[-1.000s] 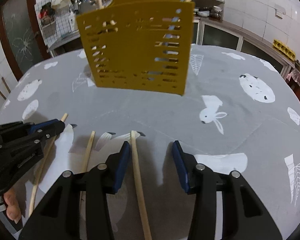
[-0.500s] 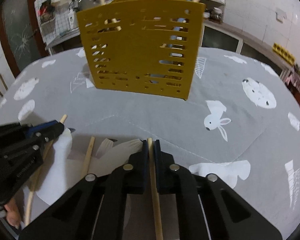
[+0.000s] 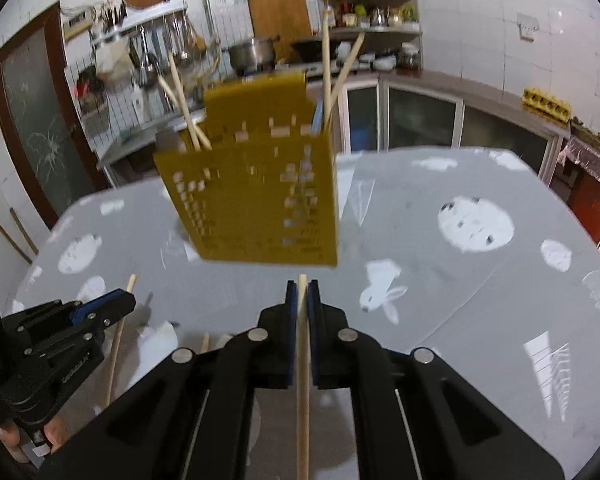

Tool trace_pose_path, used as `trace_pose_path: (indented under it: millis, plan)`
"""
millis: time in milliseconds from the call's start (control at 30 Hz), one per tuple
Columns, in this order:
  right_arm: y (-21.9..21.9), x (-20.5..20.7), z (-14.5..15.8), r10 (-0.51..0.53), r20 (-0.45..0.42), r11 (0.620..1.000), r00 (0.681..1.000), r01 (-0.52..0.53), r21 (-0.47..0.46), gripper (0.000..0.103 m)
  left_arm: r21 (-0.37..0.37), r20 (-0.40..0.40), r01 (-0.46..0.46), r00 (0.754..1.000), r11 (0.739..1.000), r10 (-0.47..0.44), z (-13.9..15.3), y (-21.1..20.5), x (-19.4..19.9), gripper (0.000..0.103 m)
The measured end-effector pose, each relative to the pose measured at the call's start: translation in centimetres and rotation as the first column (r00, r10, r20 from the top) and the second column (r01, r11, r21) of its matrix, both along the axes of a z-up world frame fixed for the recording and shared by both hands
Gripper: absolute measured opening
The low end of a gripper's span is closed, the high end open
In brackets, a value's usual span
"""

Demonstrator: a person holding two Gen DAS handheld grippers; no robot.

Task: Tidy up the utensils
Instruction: 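Carry both chopsticks up and lower them into the yellow holder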

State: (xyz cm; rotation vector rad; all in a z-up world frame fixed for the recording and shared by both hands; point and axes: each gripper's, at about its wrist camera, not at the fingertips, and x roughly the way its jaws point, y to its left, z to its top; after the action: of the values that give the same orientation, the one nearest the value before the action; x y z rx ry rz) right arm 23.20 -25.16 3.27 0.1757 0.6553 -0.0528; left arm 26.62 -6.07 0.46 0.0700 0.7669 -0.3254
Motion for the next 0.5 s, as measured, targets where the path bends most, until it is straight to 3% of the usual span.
trace_pose_path:
  millis: [500]
  plan:
    - [0.2,-4.1,6.1,-0.027,0.238,0.997,0.971,0.042,-0.060,0.005,-0.056,0.230,0.000,0.973,0.998,0.013,7.1,1.7,-4.3,0.005]
